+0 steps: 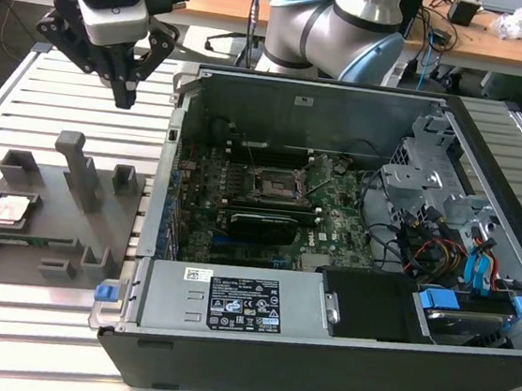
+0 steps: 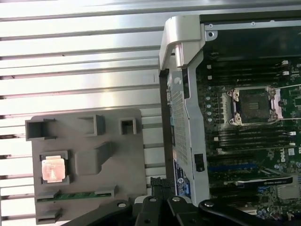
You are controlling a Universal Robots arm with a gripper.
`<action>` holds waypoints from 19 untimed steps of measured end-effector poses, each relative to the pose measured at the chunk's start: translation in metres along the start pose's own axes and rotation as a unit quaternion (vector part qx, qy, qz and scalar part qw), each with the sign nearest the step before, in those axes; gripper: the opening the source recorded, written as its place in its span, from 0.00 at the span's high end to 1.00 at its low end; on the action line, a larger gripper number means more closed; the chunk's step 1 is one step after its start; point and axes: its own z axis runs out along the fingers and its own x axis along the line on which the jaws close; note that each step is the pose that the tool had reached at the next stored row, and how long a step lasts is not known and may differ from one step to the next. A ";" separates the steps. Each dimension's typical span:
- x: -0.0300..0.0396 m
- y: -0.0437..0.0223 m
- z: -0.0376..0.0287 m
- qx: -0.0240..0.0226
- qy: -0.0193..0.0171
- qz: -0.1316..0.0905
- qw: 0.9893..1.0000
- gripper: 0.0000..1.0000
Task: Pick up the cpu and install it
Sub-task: 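Reach for the cpu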
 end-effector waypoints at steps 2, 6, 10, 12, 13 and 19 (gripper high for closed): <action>0.0020 -0.0001 0.0000 0.000 0.000 0.000 1.000 0.89; 0.0072 -0.0005 -0.0002 0.000 0.000 0.000 1.000 0.89; 0.0115 -0.0009 -0.0003 0.000 0.000 0.000 1.000 0.89; 0.0148 -0.0011 -0.0004 0.000 0.000 0.000 1.000 0.89; 0.0159 -0.0012 -0.0004 0.000 0.000 0.000 1.000 0.89; 0.0278 -0.0021 -0.0008 0.000 0.000 0.000 1.000 0.89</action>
